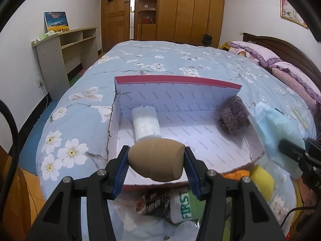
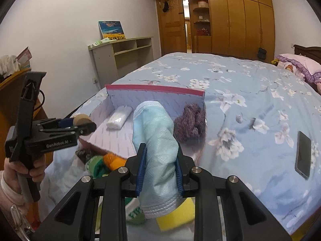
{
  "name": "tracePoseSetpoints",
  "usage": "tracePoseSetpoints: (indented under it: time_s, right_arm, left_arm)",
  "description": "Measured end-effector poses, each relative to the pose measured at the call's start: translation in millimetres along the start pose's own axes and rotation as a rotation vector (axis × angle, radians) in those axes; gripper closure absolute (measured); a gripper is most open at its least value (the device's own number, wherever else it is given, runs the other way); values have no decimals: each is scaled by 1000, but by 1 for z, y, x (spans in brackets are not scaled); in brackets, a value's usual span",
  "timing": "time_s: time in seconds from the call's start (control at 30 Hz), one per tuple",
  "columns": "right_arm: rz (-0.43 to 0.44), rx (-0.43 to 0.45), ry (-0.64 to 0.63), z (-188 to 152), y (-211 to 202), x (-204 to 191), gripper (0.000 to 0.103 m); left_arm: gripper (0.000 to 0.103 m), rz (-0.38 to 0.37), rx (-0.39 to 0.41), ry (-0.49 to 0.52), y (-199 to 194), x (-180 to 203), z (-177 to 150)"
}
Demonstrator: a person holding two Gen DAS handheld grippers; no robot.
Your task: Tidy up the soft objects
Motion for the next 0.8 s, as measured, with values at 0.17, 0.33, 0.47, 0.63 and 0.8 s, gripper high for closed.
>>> tracePoseSetpoints:
  time_s: [0.17, 0.33, 0.47, 0.63, 0.8]
  right_arm:
    - [5, 0, 2, 5, 19, 1, 77]
    - [-5, -7, -10, 6, 34, 5, 77]
    - [-1, -11, 3, 4, 43, 9, 77]
    - [5, -24, 1, 3, 55, 12, 76]
    - [-8, -60, -38, -4, 67, 10, 76]
  left_arm:
    - [47, 9, -8, -4, 14, 1, 1]
    - [47, 13, -21, -13, 27, 1, -1]
    - [47, 23, -19, 3, 35, 6, -2]
    - [47, 39, -17, 13, 44, 7, -3]
    - [47, 55, -39, 8, 54, 3, -9]
Point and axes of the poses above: each gripper's, at about its wrist camera, not at the fingertips, and y roughly the way its jaws point, x to its right, z to its top, the point moved 1 cm from there along y, roughly the way its jaws point, and after that the axes turned 10 degrees about x, right-handed, at the moved point
